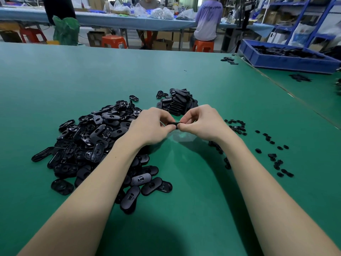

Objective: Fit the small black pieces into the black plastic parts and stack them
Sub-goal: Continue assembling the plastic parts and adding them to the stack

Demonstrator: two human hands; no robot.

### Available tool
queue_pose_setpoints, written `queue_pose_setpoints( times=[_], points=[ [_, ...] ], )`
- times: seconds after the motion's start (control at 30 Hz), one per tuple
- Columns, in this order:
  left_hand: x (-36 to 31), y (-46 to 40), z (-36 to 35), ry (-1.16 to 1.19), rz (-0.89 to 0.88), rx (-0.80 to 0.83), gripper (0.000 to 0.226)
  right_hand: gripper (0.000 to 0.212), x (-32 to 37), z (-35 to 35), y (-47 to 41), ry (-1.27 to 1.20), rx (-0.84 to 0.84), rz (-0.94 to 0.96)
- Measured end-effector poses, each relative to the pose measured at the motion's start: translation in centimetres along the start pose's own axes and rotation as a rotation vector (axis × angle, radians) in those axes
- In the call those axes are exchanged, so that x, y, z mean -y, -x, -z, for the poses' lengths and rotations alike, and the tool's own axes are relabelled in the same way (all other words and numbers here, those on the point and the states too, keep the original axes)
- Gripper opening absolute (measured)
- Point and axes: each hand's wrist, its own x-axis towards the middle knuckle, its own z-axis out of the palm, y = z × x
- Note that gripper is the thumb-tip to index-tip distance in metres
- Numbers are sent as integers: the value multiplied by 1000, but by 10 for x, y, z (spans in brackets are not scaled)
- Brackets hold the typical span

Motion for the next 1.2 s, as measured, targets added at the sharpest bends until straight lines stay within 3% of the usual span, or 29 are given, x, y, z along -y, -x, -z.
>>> queue_pose_setpoints(
  times=[0.47, 1.2],
  points=[
    [0, 0, 3, 102, -21, -36, 9, 12, -3, -3, 2, -139, -18, 0],
    [2, 1, 2, 137, -26, -4, 7, 9, -3, -5, 2, -149, -11, -45]
  ],
)
